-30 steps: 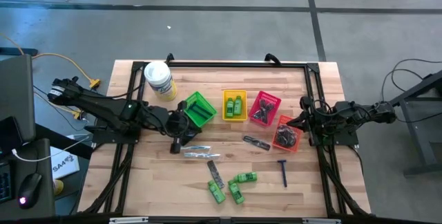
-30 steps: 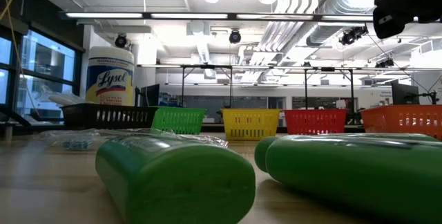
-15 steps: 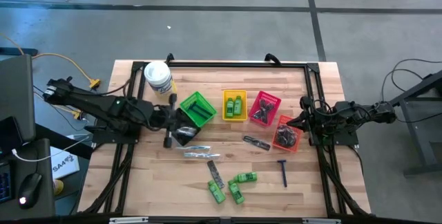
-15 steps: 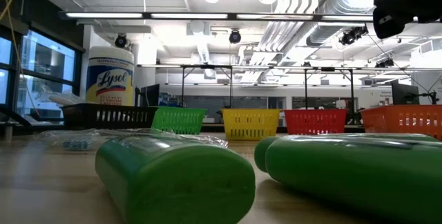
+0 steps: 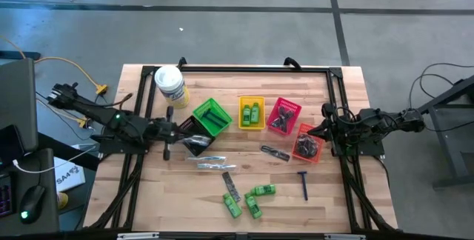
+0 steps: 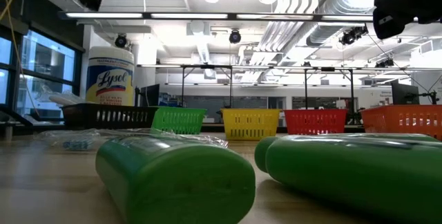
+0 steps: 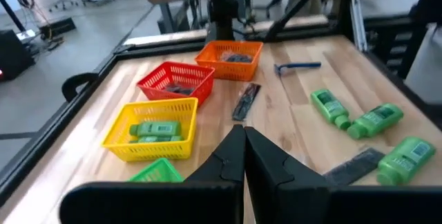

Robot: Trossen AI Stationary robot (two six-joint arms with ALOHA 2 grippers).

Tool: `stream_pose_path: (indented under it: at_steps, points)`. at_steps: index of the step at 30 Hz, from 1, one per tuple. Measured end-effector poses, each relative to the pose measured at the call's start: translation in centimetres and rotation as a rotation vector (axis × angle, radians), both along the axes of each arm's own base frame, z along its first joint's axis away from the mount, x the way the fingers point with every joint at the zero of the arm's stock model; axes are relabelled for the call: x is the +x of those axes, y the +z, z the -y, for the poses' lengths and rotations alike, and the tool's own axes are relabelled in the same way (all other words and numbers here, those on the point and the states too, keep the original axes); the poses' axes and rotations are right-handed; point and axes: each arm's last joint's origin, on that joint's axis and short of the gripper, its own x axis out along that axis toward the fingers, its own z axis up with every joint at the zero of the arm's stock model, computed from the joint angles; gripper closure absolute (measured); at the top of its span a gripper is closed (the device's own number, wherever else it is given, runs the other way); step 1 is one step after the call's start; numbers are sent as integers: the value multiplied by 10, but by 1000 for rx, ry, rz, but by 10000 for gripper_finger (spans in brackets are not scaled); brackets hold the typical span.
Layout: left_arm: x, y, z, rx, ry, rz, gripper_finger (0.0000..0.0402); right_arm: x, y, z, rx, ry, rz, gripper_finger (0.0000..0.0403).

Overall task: Pick & Place Travel size toiletries
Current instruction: Put the left green bottle shampoo into the yellow bin

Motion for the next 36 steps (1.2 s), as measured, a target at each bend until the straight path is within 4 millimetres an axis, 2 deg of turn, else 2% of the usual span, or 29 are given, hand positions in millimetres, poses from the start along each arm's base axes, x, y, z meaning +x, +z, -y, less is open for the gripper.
stream_pose_path:
  at_steps: [6, 9, 14, 20, 24, 29, 33, 36]
  points:
    - [-22, -39, -10, -28, 11, 71, 402, 0, 1, 0, 1, 0, 6, 401]
    - [-29, -50, -13, -34, 22, 92, 402, 1, 1, 0, 2, -1, 9, 401]
    - [-35, -53, -16, -77, 27, 134, 402, 2, 4, 0, 7, -3, 32, 401]
    - [-32, -48, -13, -155, -24, 174, 402, 2, 5, 0, 9, -5, 43, 401]
    - [-21, -49, -5, -161, -117, 157, 402, 2, 5, 0, 9, -4, 43, 401]
    - [4, -60, 6, -130, -135, 62, 401, 2, 5, 0, 8, -4, 42, 401]
    - [34, -54, 20, -120, -164, -50, 394, 2, 5, 0, 8, -4, 41, 401]
    - [63, -47, 34, -98, -226, -130, 386, 2, 5, 0, 8, -4, 40, 401]
